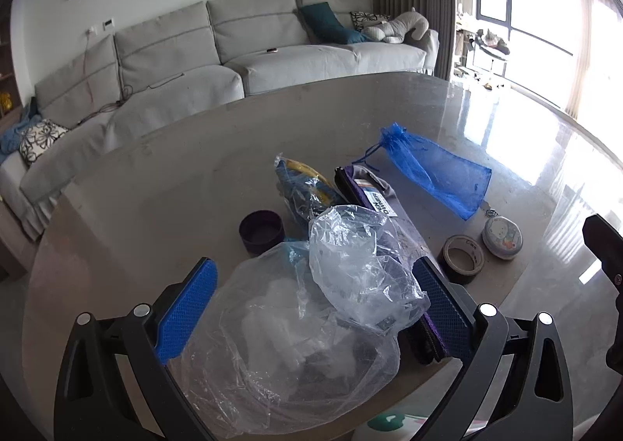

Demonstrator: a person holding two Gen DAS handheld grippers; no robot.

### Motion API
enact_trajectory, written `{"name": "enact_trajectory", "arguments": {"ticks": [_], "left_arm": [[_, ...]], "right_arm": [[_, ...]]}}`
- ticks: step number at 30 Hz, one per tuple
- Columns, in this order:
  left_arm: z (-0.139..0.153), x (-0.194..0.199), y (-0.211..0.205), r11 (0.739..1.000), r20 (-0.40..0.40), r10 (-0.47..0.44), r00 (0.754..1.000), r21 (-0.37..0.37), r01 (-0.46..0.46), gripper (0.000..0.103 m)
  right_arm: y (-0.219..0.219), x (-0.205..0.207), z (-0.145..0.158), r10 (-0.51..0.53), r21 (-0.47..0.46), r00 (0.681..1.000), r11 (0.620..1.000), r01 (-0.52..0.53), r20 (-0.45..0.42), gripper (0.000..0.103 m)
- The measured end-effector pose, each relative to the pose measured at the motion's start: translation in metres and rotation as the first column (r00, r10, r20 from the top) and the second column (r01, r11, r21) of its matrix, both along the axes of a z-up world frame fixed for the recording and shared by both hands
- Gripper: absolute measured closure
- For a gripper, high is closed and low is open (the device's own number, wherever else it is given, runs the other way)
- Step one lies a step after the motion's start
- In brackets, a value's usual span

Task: Collect trash
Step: 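Reach the left gripper toward the clear plastic bag on the table, then grasp the plastic bag with the left gripper while the right gripper grasps the blue mesh pouch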

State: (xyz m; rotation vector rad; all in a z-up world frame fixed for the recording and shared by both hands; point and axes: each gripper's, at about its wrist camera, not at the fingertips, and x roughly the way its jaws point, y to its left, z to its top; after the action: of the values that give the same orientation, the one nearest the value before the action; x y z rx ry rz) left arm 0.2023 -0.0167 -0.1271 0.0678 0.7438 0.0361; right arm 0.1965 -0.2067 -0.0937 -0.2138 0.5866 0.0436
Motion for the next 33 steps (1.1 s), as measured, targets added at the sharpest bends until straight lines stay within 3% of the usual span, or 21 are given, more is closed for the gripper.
{"name": "enact_trajectory", "arguments": {"ticks": [3,5,9,13,16,21,26,33], "left_arm": [[-0.012,0.008,0.000,1.000,-0.040,-0.006,0.999,0.000,0.006,0.011],[-0.021,0.012,0.000,1.000,-0.082,-0.014,0.996,-0.017,0.013,0.027],[-0.031,0.013,0.004,0.998,-0.120,-0.031,0.992,-0.049,0.026,0.046],[-0.023,0.006,0.009,0.997,-0.076,-0.035,0.996,-0.064,0.030,0.093],[-0.012,0.000,0.016,0.997,-0.017,-0.020,1.000,-0.079,0.019,0.096],[0.024,-0.006,0.012,0.999,0.098,-0.018,0.995,-0.041,0.023,0.096],[0.051,0.014,0.000,0.999,0.179,-0.038,0.983,0.024,0.034,0.096],[0.052,0.059,-0.012,0.998,0.195,-0.038,0.980,0.055,0.028,0.096]], "right_arm": [[0.002,0.004,-0.004,0.009,-0.003,1.000,1.000,-0.009,-0.003,0.004],[0.004,0.006,-0.005,0.014,-0.003,1.000,1.000,-0.014,-0.002,0.004],[0.008,0.008,-0.004,0.022,0.012,1.000,1.000,-0.022,0.006,0.004],[0.009,0.011,-0.004,0.020,0.025,1.000,0.999,-0.020,0.003,0.004],[0.007,0.020,-0.007,0.014,0.042,1.000,0.999,-0.014,0.003,0.004],[0.006,0.055,-0.012,0.048,0.077,0.999,0.996,-0.047,-0.001,0.004],[0.021,0.102,-0.031,0.082,0.053,0.996,0.995,-0.080,-0.029,0.004],[0.027,0.128,-0.044,0.103,0.096,0.994,0.991,-0.098,-0.047,0.004]]}}
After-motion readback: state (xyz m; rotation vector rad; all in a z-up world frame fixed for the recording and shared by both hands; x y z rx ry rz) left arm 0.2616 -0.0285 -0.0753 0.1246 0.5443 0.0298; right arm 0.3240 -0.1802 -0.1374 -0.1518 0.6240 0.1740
